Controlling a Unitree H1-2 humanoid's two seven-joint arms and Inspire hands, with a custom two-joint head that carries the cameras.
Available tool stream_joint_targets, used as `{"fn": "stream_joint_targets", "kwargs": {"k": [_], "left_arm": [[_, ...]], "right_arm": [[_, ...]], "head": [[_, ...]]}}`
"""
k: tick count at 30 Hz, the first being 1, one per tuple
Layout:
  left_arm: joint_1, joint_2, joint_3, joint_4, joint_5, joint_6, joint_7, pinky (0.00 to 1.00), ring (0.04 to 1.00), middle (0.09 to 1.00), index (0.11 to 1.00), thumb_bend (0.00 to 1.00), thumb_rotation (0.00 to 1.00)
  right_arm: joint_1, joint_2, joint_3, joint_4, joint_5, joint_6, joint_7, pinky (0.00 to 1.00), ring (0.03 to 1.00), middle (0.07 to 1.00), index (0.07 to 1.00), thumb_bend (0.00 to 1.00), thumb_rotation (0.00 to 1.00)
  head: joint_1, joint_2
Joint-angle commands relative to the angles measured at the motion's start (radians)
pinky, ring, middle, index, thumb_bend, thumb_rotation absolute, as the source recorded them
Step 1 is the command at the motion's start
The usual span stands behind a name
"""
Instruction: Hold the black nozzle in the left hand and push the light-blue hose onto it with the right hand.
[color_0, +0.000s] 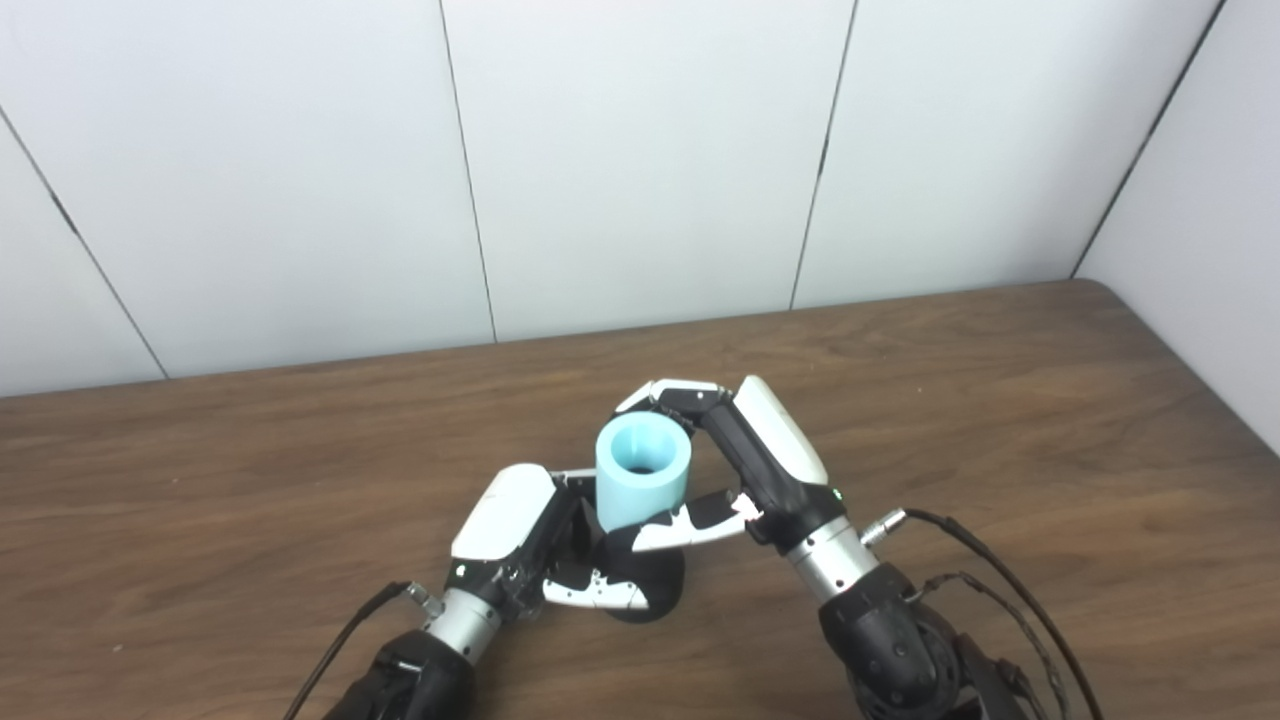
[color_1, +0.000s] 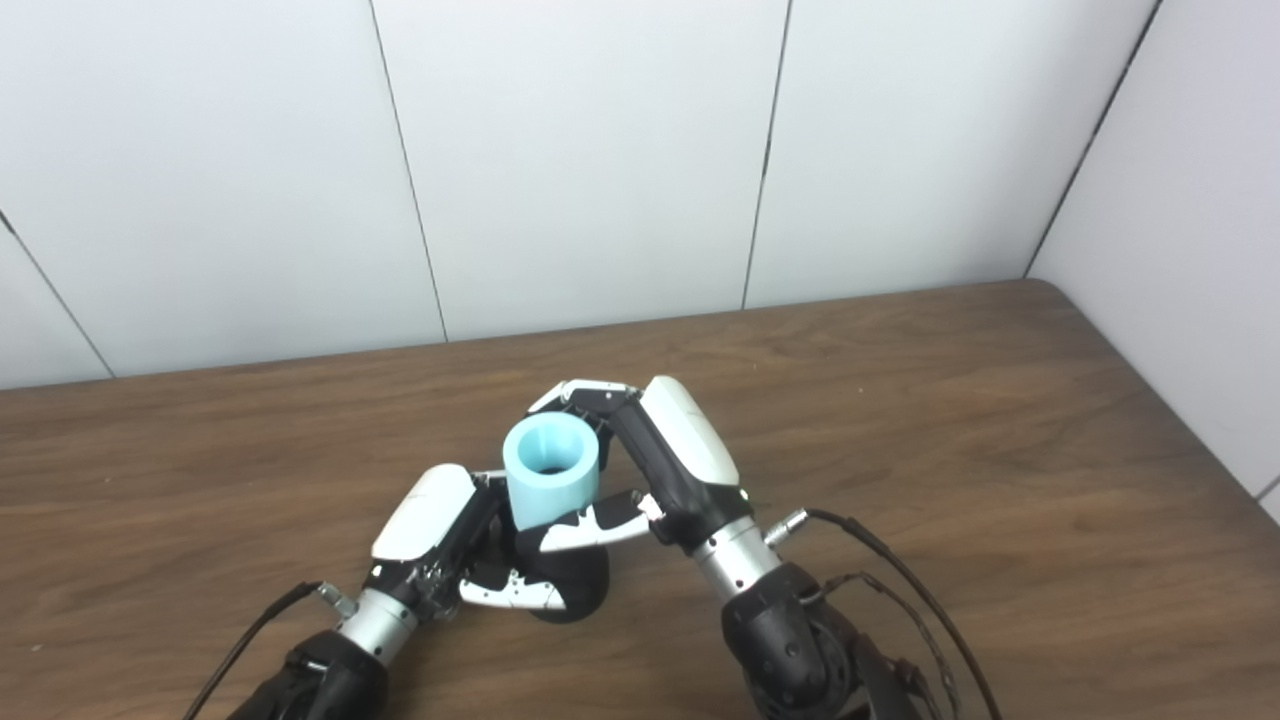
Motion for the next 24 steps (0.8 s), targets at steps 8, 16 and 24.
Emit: {"fn": "stream_joint_targets", "kwargs": {"k": [8,16,24], "left_arm": [[0.112,0.039,-0.069,0.071,0.056,0.086,-0.163,0.19,0.351,0.433,0.526,0.49,0.00],[0.112,0.036,-0.070,0.068,0.054,0.098,-0.171,0.19,0.351,0.432,0.528,0.49,0.00],[0.109,0.036,-0.071,0.078,0.058,0.089,-0.160,0.19,0.348,0.432,0.527,0.49,0.00]], "right_arm": [[0.025,0.000,0.013,0.025,-0.016,0.043,0.047,0.28,0.373,0.473,0.549,0.51,0.00],[0.012,0.002,0.007,0.007,0.008,0.084,0.068,0.30,0.392,0.475,0.533,0.51,0.00],[0.003,0.002,-0.020,-0.043,0.242,0.274,0.226,0.79,0.897,0.928,0.949,1.00,0.39]], "head": [[0.000,0.002],[0.001,0.001],[0.001,-0.002]]}}
